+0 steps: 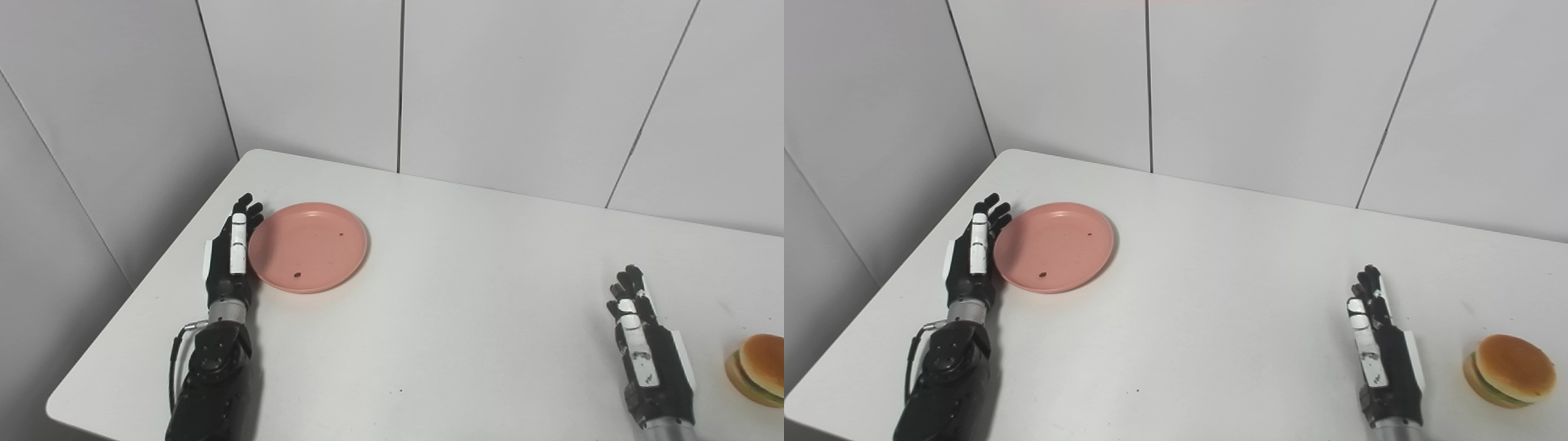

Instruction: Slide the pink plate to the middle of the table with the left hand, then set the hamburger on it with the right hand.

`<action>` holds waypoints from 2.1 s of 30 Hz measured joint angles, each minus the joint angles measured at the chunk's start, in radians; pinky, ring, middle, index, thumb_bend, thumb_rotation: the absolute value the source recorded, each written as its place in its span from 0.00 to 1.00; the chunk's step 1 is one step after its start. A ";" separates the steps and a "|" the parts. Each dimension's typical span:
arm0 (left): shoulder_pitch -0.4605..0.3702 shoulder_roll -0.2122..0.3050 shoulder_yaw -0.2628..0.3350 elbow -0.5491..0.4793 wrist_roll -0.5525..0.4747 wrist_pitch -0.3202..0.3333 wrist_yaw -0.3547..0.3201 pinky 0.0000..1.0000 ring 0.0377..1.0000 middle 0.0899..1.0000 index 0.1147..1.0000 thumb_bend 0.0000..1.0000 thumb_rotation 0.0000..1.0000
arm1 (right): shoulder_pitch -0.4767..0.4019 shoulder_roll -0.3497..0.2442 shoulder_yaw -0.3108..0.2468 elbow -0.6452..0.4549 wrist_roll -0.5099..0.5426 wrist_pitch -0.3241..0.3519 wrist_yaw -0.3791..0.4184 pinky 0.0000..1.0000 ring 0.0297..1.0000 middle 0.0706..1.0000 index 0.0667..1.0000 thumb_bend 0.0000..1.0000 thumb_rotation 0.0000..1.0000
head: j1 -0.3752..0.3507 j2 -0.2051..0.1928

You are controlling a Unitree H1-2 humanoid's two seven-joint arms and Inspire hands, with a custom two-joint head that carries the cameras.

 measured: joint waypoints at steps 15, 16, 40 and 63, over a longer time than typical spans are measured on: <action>-0.009 -0.076 -0.089 -0.043 -0.059 0.047 -0.097 0.85 0.86 0.82 0.80 0.55 1.00 | -0.002 0.003 0.004 -0.004 0.000 0.011 0.002 1.00 1.00 1.00 1.00 0.52 0.85 | -0.025 0.003; -0.012 -0.082 -0.098 -0.043 -0.057 0.051 -0.102 0.84 0.85 0.81 0.79 0.55 1.00 | -0.003 0.005 0.008 -0.004 -0.003 0.011 0.002 1.00 1.00 1.00 1.00 0.52 0.85 | -0.028 0.003; -0.013 -0.129 -0.199 -0.051 0.006 0.069 -0.179 0.88 0.86 0.84 0.82 0.54 1.00 | 0.004 0.022 0.010 -0.011 -0.046 0.013 -0.023 1.00 0.98 0.98 1.00 0.50 0.84 | -0.110 0.009; 0.004 -0.143 -0.267 -0.070 0.086 0.071 -0.194 0.89 0.88 0.85 0.83 0.52 1.00 | 0.002 0.070 0.025 -0.010 -0.092 0.013 -0.064 1.00 0.98 0.98 1.00 0.55 0.83 | -0.238 0.017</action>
